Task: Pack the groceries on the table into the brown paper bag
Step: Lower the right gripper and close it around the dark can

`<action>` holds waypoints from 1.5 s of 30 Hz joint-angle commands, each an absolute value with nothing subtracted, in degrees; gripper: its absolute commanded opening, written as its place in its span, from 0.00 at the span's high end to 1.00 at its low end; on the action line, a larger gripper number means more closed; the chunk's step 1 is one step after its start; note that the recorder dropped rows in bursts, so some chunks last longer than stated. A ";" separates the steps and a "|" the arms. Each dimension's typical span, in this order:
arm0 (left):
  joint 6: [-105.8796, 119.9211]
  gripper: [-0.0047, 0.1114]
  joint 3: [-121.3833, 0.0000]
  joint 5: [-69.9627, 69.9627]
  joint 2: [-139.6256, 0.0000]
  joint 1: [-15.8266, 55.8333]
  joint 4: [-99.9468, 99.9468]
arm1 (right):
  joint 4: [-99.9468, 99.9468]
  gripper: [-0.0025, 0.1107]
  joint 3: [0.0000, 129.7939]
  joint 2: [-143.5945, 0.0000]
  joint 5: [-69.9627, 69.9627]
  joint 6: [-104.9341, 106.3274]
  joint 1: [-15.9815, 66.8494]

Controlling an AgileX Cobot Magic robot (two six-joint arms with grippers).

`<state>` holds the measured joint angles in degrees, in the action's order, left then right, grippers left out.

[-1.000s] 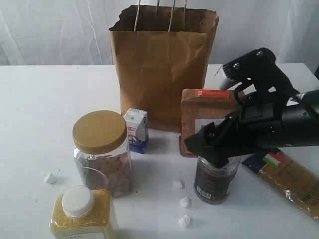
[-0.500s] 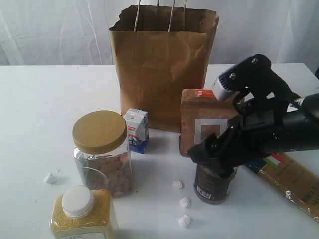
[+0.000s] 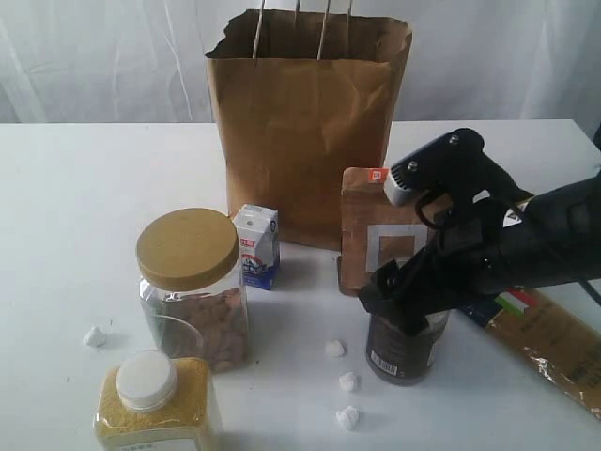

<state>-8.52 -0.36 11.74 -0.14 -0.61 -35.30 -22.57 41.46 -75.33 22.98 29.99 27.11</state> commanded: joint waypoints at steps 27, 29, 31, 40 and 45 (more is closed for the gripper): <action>-8.83 0.96 0.00 11.52 0.00 -0.80 -35.27 | -23.74 0.34 41.53 -79.47 26.96 27.61 27.39; -8.83 0.96 0.00 11.52 0.00 -0.80 -35.27 | -23.74 0.41 41.53 -79.47 26.96 27.61 27.39; -8.83 0.96 0.00 11.52 0.00 -0.80 -35.27 | -23.52 0.46 41.53 -79.47 26.96 27.61 27.39; -8.83 0.96 0.00 11.52 0.00 -0.80 -35.27 | -23.52 0.48 44.66 -79.02 29.96 27.07 27.39; -8.83 0.96 0.00 11.52 0.00 -0.80 -35.27 | -23.00 0.52 45.59 -76.78 31.17 26.50 27.39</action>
<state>-8.52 -0.36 11.63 -0.14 -0.61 -35.30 -23.16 44.61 -78.70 31.50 26.98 27.31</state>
